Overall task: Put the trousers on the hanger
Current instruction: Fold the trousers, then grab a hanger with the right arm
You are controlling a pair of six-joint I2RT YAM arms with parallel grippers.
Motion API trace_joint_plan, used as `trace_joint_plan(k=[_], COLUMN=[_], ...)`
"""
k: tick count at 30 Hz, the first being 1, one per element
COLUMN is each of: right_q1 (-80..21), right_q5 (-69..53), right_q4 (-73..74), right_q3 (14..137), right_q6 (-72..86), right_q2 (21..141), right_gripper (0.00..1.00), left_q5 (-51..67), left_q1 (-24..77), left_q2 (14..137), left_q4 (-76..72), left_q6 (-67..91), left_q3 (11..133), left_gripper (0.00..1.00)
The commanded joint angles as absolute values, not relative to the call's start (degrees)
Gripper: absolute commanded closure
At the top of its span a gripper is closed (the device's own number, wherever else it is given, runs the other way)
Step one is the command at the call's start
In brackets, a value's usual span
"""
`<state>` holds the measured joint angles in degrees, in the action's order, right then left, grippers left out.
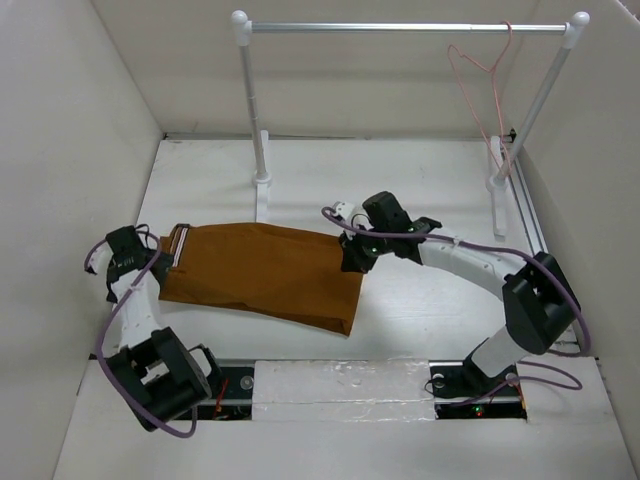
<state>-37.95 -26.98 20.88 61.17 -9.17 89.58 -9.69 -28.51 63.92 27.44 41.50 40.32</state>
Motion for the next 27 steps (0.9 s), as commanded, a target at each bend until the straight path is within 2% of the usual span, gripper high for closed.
trace_joint_plan(k=[1,3,5,9,10,13,14,17,21,24,27], right_q1=[-39.11,-38.5,-36.75,-30.16,-28.93,-26.55,-26.54,-25.32,-23.99,-23.38,-25.48], right_q5=[-31.98,-34.19,-33.84,-32.07,-32.95,-34.54,-33.5,-33.75,-32.61,-30.86,-27.26], right_q4=[14.87,9.78,7.75,4.4,3.96,6.14,7.81,11.07,14.05,15.47,16.17], right_q3=[61.01,58.55,57.31,55.9,56.33,60.54,64.12,68.98,76.27,75.51,69.54], right_q6=[-7.22,-6.07,-5.8,-7.38,-8.43,-12.28,-13.09,-15.38,-14.07,-11.96,-10.28], right_q2=[91.82,94.91,99.81,103.27,103.1,102.48,102.83,106.16,109.6,104.43,94.16], right_gripper=[0.98,1.0,1.0,1.0,1.0,1.0,1.0,1.0,1.0,0.91,0.92], left_q5=[-8.61,-9.05,-9.06,-0.45,1.56,5.44,3.45,3.77,6.86,11.24,16.78], left_q1=[-27.97,-21.32,-15.76,-2.06,5.81,18.76,27.86,39.33,44.2,44.73,46.4], left_q2=[62.23,60.65,56.88,58.97,59.5,64.65,66.51,74.33,83.92,90.78,96.84], left_q4=[28.39,28.04,25.41,22.34,18.58,12.42,11.7,6.6,0.45,-3.43,-4.75], left_q6=[42.8,42.89,41.84,41.13,42.52,45.87,46.31,46.14,45.53,46.22,47.02], left_q3=[44.99,48.06,49.39,47.83,46.59,45.08,45.87,49.03,54.38,56.94,56.25], left_gripper=[0.15,0.15,0.2,0.31,0.36,0.48,0.49,0.53,0.52,0.53,0.53])
